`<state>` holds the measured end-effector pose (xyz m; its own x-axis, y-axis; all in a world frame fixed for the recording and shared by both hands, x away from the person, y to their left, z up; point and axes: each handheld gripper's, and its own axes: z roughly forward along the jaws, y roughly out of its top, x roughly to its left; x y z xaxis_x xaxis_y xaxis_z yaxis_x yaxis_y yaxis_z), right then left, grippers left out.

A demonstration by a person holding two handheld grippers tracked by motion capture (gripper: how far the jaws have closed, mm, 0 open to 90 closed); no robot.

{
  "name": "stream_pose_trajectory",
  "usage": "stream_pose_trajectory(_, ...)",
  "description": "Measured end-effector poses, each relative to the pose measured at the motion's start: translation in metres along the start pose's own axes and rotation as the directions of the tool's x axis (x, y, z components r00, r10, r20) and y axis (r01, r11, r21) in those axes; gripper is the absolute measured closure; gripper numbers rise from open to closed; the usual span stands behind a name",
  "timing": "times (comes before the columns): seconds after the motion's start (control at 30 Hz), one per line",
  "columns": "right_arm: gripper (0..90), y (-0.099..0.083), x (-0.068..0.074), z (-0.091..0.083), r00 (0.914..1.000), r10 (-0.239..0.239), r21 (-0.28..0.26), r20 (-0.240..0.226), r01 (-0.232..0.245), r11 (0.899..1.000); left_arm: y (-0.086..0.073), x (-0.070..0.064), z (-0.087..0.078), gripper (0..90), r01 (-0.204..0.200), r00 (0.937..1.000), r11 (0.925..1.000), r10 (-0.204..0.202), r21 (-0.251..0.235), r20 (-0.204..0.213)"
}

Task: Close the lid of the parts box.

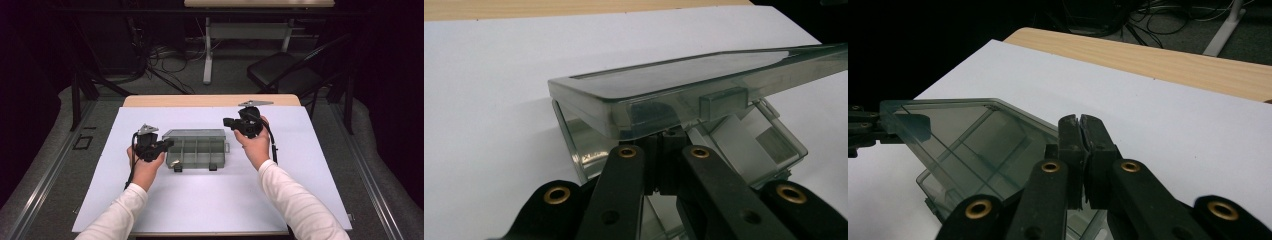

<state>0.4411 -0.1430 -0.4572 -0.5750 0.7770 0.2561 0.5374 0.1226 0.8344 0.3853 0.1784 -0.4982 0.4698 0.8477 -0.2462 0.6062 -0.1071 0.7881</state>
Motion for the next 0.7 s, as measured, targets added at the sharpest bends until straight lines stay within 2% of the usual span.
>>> stream_pose_trajectory(0.33,88.4,-0.011,0.002,-0.003,0.9998,-0.018,0.019,-0.005,0.018,1.000,-0.026,0.000,0.001,90.0,0.019,0.9996,0.9997,-0.018,-0.015,0.022)
stream_pose_trajectory(0.7,88.3,-0.022,0.010,-0.001,0.9988,-0.039,0.029,-0.029,0.040,0.999,-0.041,0.002,-0.003,90.0,0.012,0.9995,0.9999,-0.012,-0.009,0.028)
